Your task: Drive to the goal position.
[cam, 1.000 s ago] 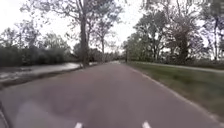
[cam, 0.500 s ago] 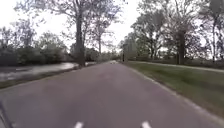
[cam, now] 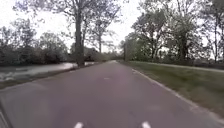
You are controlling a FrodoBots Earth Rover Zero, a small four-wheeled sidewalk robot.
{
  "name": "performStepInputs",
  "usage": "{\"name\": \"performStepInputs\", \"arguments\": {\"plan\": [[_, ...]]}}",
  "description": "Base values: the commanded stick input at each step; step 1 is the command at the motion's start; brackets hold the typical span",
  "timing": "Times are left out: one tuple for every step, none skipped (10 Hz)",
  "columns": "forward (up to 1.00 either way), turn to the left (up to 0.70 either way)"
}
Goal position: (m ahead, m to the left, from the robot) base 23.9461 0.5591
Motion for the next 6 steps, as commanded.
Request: {"name": "performStepInputs", "arguments": {"plan": [[1.00,0.00],[1.00,0.00],[1.00,0.00],[1.00,0.00],[1.00,0.00],[1.00,0.00]]}}
